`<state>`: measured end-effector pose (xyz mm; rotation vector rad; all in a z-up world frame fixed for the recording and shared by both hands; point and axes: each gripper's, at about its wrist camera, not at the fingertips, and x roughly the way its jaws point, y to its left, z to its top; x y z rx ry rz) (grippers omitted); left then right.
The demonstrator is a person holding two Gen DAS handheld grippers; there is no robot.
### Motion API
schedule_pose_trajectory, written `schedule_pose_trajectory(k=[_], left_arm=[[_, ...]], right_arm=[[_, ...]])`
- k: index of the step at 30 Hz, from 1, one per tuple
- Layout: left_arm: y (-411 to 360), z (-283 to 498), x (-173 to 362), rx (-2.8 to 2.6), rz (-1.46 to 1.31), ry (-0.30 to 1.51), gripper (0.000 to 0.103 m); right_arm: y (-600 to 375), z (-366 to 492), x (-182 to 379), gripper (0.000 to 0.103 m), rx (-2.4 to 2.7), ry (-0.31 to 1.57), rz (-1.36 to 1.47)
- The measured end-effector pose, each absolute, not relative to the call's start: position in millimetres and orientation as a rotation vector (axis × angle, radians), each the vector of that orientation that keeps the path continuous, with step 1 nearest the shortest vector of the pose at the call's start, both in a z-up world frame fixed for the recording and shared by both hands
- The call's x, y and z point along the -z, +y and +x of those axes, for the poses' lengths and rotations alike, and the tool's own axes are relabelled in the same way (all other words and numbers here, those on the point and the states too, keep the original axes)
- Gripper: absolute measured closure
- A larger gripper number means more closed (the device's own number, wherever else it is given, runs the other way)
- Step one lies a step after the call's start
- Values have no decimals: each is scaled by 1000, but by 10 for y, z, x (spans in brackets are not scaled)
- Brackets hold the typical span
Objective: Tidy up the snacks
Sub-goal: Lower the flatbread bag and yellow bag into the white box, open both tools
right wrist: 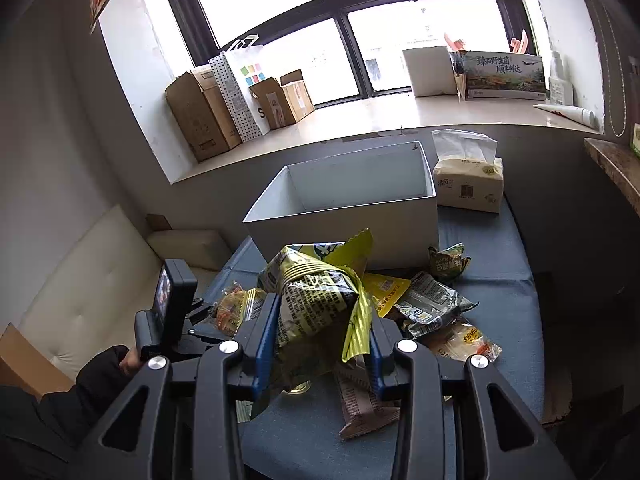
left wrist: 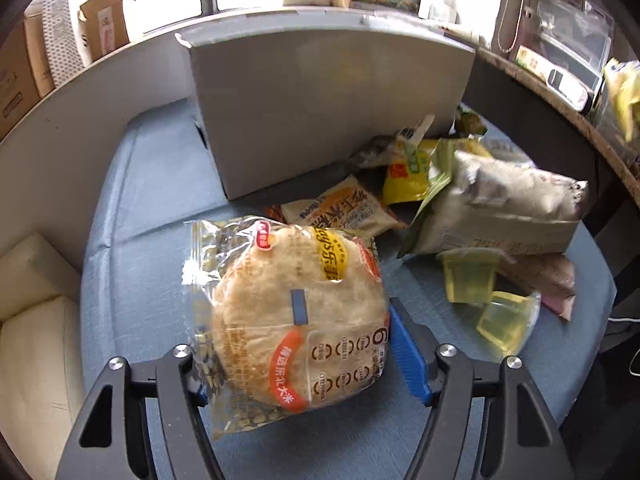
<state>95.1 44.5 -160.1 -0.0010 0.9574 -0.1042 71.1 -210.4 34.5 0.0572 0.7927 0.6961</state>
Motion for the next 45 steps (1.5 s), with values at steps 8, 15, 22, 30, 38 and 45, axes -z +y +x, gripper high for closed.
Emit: schedule_pose_trajectory(k=[8, 15, 22, 30, 38, 45], left_arm=[[525, 606, 1025, 89, -54, 857, 29], [453, 473, 477, 66, -57, 788, 29], [405, 823, 44, 34, -36, 723, 29], [534, 1897, -103, -13, -100, 731, 29], [686, 2787, 214, -85, -167, 805, 29], [687, 2968, 436, -82, -175, 869, 6]], right_arm=[[-2058, 740, -294, 62, -709, 801, 70], [-1955, 861, -306, 62, -721, 795, 66], [-1803, 1260, -451, 62, -734, 763, 62], [-1575, 2296, -581, 62, -685, 774, 66], [-1303, 3179, -250, 62, -595, 866, 18], [-1225, 3349, -17, 0, -555, 916, 1]])
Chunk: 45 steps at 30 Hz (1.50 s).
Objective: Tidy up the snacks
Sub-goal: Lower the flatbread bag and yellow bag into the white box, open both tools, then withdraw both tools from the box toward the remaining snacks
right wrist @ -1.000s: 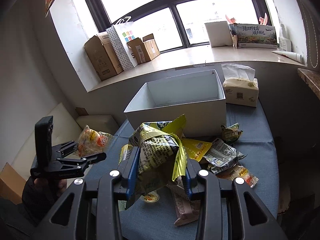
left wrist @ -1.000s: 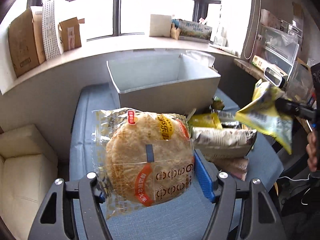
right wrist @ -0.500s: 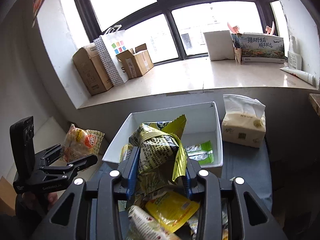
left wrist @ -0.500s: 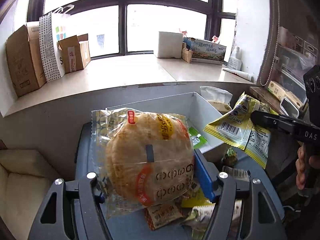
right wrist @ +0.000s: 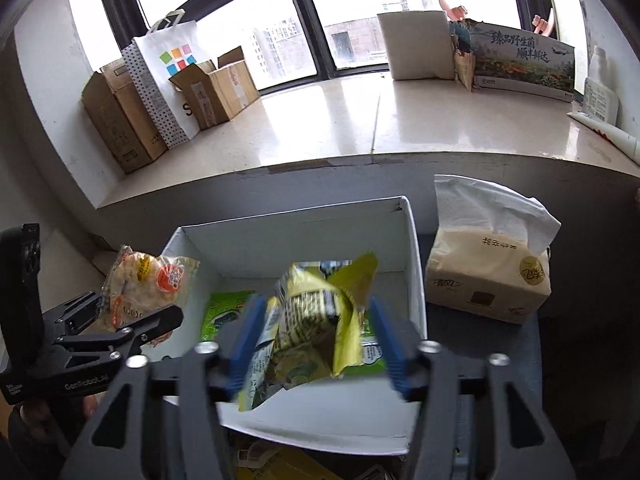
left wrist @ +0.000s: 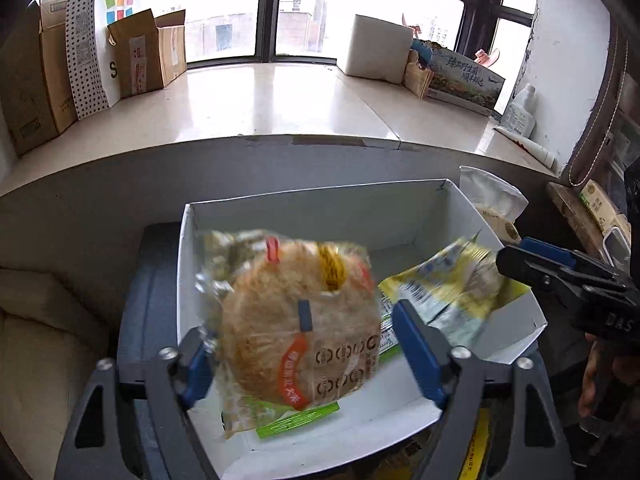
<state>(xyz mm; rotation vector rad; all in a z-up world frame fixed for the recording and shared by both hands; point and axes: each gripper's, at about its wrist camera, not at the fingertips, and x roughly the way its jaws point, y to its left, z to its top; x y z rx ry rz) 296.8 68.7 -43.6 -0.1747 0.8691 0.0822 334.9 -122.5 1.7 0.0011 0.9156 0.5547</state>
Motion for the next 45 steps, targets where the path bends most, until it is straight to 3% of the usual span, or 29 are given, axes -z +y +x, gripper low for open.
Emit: schedule_pose_trajectory(k=[1, 16, 29, 38, 45], left_arm=[[707, 2960, 447, -83, -187, 865, 0], [611, 2714, 403, -74, -181, 866, 0], [317, 1234, 27, -60, -165, 729, 0], [188, 255, 349, -67, -147, 779, 0], [216, 111, 553, -74, -215, 816, 0]], right_arm=[[-1248, 3359, -3, 0, -541, 907, 6], [-1350, 3105, -193, 0, -577, 842, 30], [-1792, 1786, -458, 0, -668, 753, 20], [-2076, 695, 47, 0, -724, 766, -189], [-1912, 665, 389, 0, -729, 812, -310]])
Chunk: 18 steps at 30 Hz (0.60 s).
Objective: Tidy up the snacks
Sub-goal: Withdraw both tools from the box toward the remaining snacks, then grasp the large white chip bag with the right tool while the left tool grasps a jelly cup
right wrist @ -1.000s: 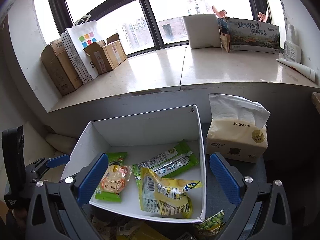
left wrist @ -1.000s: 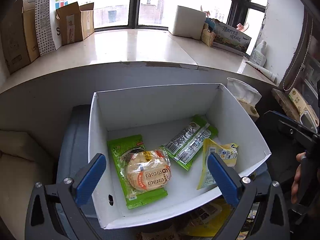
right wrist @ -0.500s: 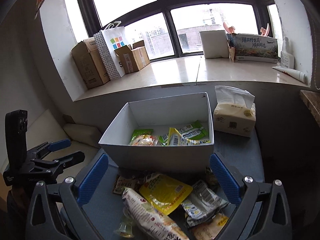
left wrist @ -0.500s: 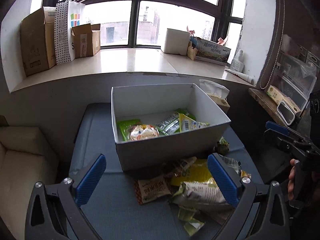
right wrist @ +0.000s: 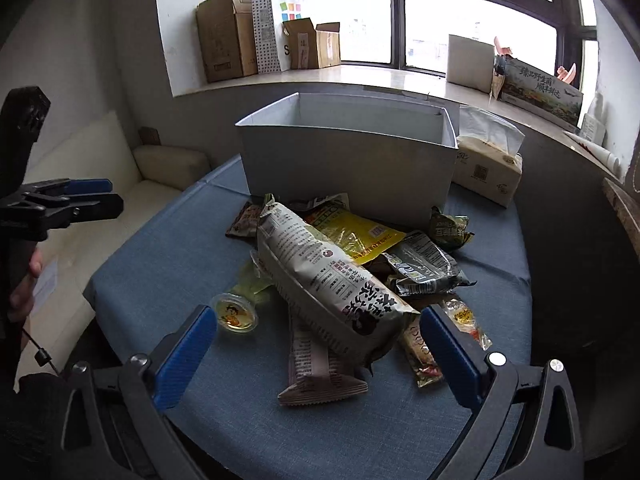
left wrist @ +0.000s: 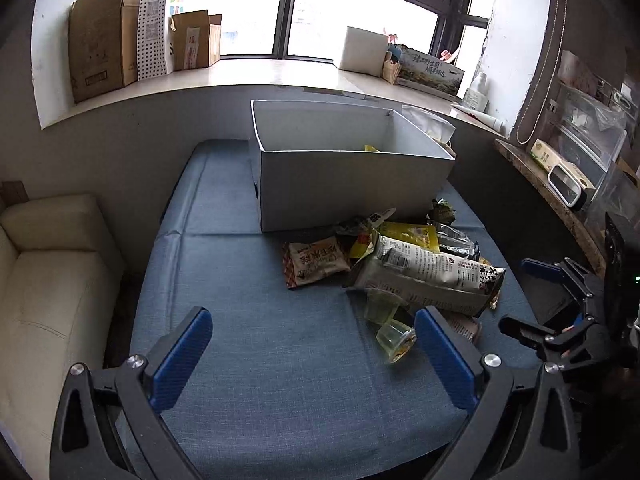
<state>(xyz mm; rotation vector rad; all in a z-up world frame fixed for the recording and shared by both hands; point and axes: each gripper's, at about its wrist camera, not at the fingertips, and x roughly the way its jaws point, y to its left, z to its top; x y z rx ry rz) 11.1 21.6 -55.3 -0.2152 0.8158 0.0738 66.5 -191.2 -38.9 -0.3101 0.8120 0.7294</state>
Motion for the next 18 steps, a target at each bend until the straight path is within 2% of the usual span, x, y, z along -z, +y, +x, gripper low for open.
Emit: schedule_pose_trajectory(k=[5, 8, 15, 18], left_arm=[[186, 165, 612, -68, -190, 847, 0], [191, 153, 651, -70, -190, 854, 0], [205, 161, 692, -78, -180, 865, 0], [190, 161, 732, -72, -176, 877, 0]], right_arm=[[-1608, 904, 540, 0, -804, 796, -475], [-1444, 1173, 682, 0, -844, 860, -561], [-1229, 1361, 919, 0, -932, 967, -637], [-1236, 1360, 933, 2, -965, 990, -583]])
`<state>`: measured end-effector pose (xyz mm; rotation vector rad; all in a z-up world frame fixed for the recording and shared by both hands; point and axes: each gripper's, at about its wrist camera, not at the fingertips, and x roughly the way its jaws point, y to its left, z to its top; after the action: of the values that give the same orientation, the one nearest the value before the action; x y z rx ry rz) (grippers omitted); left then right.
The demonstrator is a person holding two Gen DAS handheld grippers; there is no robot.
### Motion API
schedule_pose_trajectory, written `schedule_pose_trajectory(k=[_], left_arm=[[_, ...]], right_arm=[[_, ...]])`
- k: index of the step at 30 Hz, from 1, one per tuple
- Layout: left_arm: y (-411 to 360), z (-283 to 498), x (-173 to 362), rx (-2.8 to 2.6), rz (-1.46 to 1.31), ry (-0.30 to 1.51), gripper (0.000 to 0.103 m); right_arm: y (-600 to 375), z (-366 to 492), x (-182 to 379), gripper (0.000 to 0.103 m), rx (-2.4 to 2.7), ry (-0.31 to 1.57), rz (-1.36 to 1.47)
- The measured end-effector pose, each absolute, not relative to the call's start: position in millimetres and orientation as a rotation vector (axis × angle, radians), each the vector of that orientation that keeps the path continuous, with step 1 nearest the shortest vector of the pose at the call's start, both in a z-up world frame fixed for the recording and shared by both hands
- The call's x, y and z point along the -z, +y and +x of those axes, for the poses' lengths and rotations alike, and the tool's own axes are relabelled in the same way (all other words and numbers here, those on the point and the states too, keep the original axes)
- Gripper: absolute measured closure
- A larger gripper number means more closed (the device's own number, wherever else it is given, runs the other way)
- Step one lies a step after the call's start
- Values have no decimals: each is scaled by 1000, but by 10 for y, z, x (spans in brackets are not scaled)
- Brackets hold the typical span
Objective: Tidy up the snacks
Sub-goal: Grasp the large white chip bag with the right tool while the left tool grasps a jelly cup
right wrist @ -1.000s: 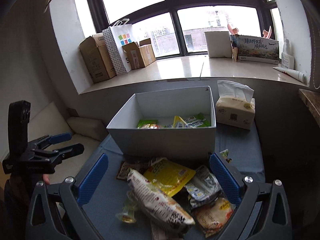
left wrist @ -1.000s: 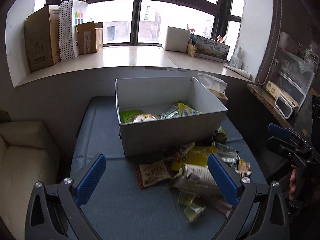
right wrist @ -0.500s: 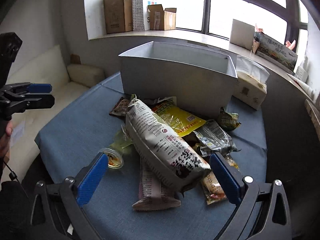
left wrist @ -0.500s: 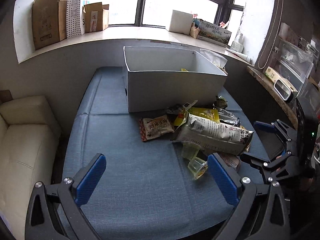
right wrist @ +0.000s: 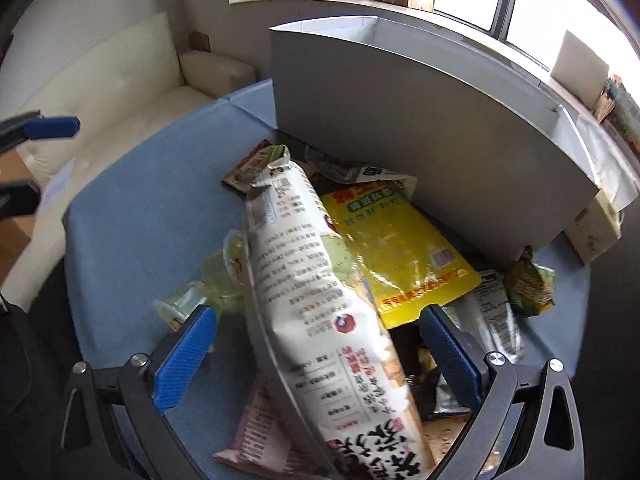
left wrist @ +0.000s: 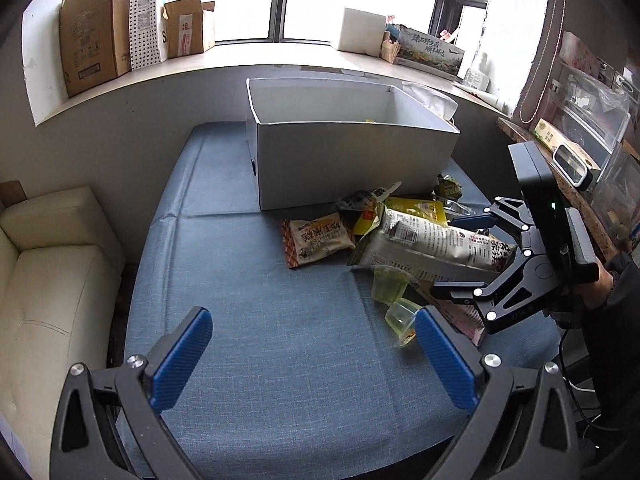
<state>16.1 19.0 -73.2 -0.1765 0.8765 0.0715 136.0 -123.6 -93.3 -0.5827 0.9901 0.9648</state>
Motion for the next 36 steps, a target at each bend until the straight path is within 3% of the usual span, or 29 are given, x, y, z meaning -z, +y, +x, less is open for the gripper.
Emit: schedule_pose_trajectory(k=[1, 3, 8, 13, 27, 36], left_arm=[[183, 164, 741, -71, -175, 881, 0], [166, 172, 754, -63, -176, 886, 0], [135, 182, 777, -54, -165, 890, 0], [140, 205, 803, -39, -177, 899, 0], [-435, 621, 1249, 102, -46, 959, 0], [-452, 885, 1547, 186, -86, 1021, 0]], right_arm=[[-1221, 1359, 955, 6, -957, 1001, -588], [-1203, 1332, 978, 39, -912, 972, -636], [-1224, 1310, 942, 51, -908, 984, -592], [-1296, 1252, 849, 52, -866, 955, -579], [-2226, 750, 119, 52, -629, 866, -175], [-2594, 496, 32, 52, -605, 869, -27]])
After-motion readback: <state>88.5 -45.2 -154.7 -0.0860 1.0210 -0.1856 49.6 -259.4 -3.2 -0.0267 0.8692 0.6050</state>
